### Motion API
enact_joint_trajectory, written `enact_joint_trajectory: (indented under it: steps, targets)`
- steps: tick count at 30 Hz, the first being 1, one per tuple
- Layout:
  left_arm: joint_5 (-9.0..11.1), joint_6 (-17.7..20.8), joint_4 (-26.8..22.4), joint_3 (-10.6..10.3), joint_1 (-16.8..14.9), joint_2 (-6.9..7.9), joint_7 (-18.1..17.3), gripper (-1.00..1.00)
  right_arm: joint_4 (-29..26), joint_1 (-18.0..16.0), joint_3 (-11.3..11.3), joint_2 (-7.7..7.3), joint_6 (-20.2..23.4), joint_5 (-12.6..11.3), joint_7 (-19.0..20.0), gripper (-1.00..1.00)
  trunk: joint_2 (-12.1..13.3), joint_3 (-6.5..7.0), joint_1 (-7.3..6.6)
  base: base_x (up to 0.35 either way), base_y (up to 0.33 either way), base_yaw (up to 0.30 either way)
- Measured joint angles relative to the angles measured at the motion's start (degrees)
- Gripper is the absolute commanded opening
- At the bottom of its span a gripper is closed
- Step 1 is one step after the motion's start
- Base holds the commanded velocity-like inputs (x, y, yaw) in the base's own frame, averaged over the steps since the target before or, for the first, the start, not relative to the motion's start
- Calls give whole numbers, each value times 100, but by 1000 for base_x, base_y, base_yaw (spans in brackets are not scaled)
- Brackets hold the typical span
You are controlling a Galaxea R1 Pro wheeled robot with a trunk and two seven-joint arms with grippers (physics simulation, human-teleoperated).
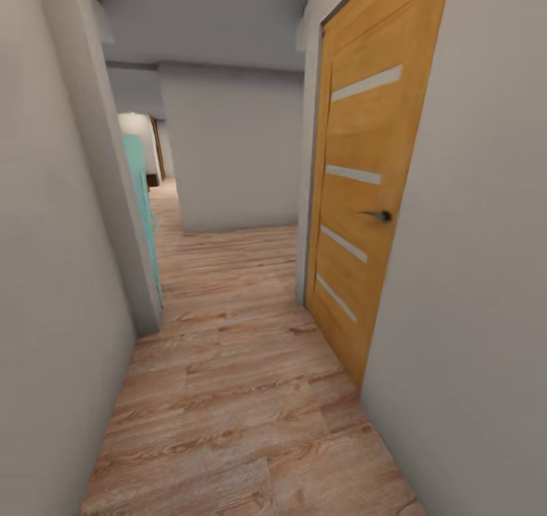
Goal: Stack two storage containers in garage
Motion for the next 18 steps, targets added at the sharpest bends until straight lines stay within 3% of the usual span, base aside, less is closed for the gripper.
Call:
enact_joint_trajectory:
  steps: [18]
  targets:
    - [0,0,0,0,0,-1,0,100,0,0,-20,0,0,-48,1,100,0,0,-1,214,0,292]
